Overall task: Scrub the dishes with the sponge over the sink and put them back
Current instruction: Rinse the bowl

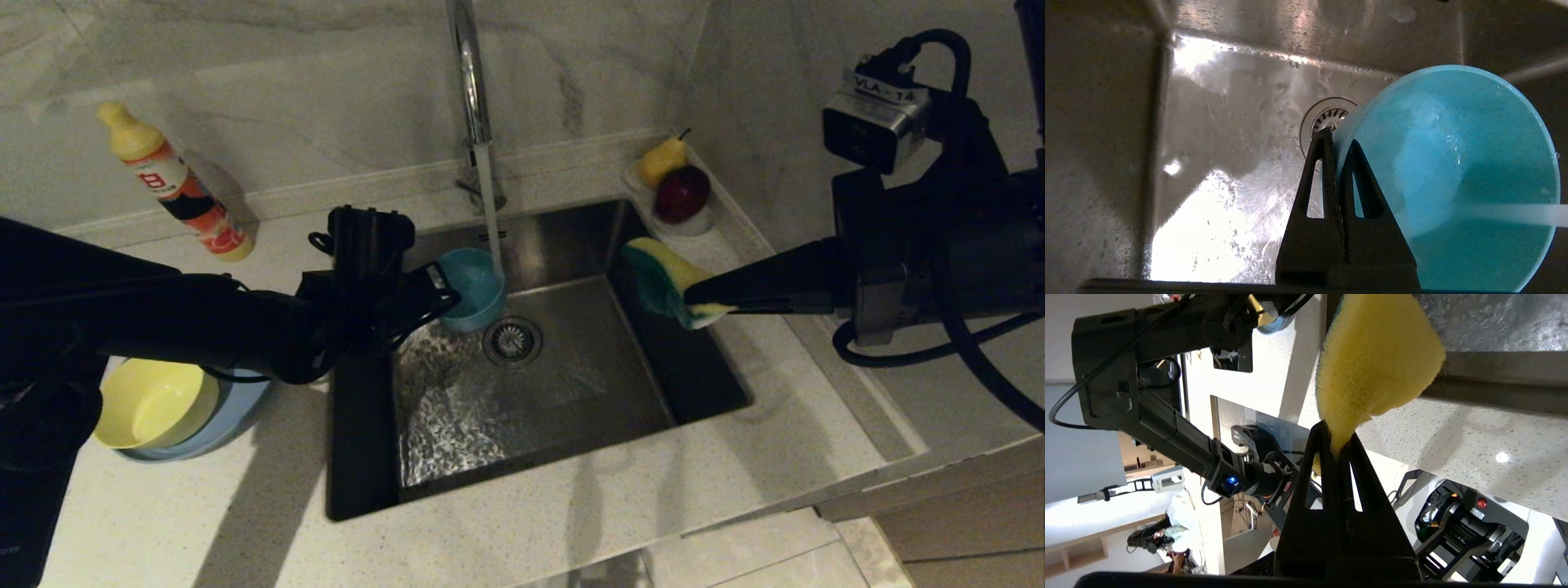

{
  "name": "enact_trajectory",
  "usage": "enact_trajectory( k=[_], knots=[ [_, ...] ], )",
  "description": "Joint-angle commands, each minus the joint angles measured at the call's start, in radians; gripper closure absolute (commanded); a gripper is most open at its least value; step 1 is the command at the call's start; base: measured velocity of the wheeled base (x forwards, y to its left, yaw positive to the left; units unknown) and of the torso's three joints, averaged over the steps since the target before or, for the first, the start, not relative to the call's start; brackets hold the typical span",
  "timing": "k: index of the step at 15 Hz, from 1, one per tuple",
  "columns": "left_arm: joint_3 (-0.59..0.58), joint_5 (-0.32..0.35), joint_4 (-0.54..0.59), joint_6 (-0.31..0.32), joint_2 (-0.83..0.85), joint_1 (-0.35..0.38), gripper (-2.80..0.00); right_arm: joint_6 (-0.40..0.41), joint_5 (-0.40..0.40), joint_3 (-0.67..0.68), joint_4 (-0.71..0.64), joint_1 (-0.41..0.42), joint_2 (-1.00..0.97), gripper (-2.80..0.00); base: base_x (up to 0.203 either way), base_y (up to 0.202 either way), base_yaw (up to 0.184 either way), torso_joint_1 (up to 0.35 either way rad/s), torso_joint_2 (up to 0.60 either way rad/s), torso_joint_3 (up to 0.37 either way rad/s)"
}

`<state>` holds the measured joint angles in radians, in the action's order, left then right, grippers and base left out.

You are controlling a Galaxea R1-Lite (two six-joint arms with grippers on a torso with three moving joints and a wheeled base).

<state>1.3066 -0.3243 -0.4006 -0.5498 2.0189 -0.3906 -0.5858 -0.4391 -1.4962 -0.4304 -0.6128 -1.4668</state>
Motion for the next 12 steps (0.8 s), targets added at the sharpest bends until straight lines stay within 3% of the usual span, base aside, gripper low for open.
enact_trajectory(
  k=[1,12],
  knots=[
    [0.01,-0.001,-0.003,-0.001,0.009,-0.001,0.0,-0.002,-0.003,-0.003,-0.002,-0.001,-0.003,0.0,0.0,0.0,0.0,0.0,0.0,0.0],
    [0.013,-0.001,-0.009,-0.004,0.012,-0.038,0.0,-0.003,-0.004,0.037,-0.002,0.03,0.019,0.0,0.0,0.0,0.0,0.0,0.0,0.0]
  ],
)
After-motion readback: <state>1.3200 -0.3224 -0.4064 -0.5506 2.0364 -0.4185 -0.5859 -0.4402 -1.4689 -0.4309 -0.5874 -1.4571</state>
